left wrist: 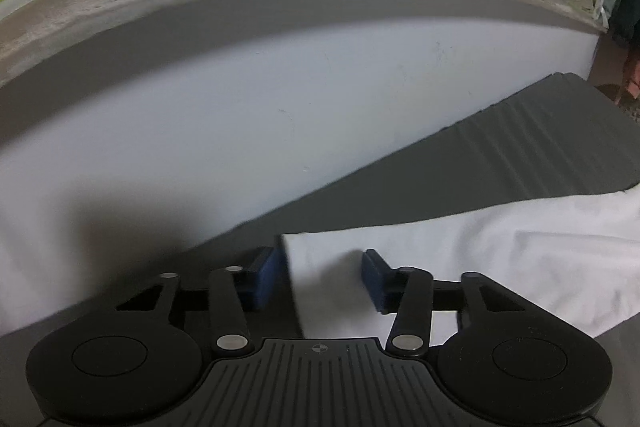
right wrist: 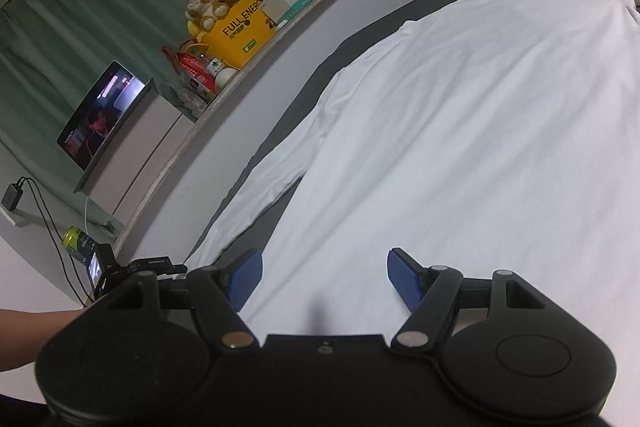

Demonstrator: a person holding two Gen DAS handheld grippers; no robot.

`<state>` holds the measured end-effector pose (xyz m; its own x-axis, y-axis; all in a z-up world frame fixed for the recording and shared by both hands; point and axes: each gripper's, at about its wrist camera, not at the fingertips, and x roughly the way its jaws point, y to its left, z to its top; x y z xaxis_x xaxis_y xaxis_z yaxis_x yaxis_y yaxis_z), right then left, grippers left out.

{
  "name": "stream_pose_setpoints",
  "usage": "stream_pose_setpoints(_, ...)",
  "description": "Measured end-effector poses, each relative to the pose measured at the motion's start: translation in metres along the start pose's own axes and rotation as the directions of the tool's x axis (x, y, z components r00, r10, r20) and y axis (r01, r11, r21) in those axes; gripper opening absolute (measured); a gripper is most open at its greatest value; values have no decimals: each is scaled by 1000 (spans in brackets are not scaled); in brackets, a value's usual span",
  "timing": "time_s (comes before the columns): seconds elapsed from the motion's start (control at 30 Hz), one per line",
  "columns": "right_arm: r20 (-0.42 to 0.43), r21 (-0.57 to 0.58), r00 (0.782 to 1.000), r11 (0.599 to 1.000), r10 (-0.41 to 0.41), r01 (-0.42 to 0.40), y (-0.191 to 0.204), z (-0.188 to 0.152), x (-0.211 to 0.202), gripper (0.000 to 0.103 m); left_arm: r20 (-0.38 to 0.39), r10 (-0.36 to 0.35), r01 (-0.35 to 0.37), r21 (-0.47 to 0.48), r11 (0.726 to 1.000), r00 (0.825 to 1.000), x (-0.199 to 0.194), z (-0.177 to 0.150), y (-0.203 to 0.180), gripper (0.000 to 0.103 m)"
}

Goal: Fold clothes
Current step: 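Grasp the shirt sleeve cuff with the left gripper and pull it outward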

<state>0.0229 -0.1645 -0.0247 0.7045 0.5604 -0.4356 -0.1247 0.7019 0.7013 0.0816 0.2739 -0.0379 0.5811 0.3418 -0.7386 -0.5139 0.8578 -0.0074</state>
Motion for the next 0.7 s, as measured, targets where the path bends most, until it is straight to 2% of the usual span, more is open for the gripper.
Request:
stream_pose_setpoints(0.03, -2, 5, 1000, 1000, -2, 2, -1, 0, 1, 68, 1, -2, 2, 14, 1000, 1000, 1, 0, -4, 24)
stream_pose_setpoints(0.1, -6, 13, 1000, 1000, -5, 5, -2, -1, 2, 68, 0, -7, 7, 22, 1000, 1000, 2, 3, -10, 5)
stream_pose_setpoints(0.2, -8, 14, 1000, 1000, -9, 9, -2, -1, 1, 68, 48, 1, -1, 11, 1000, 999, -12, 12, -13, 5)
stream_pose_setpoints(0.3, -2, 17, 1000, 1000, -1, 1, -2, 0, -2, 68, 144, -86, 99, -84, 992, 986, -41, 31, -23, 5)
stream_pose_setpoints(0.33, -2, 18, 1000, 1000, 5, -5, -2, 1, -3, 68, 186, -140, 160, -100, 982, 973, -55, 39, -30, 5)
stream_pose_setpoints(0.4, -7, 15, 1000, 1000, 10, -10, 0, 1, -2, 68, 262, -237, 268, -89, 959, 935, -84, 56, -46, 5)
stream_pose_setpoints(0.47, -11, 13, 1000, 1000, 13, -13, 1, 1, -1, 68, 340, -335, 379, -71, 923, 879, -116, 74, -64, 5)
stream_pose_setpoints(0.53, -16, 14, 1000, 1000, 17, -17, 2, 1, -1, 68, 398, -398, 447, -36, 894, 827, -145, 90, -77, 5)
stream_pose_setpoints(0.63, -18, -2, 1000, 1000, 20, -20, 4, 1, -1, 69, 486, -427, 471, 35, 881, 763, -189, 112, -82, 5)
stream_pose_setpoints(0.7, -20, -18, 1000, 1000, 14, -14, 5, 0, -1, 69, 533, -385, 426, 50, 903, 754, -204, 126, -78, 5)
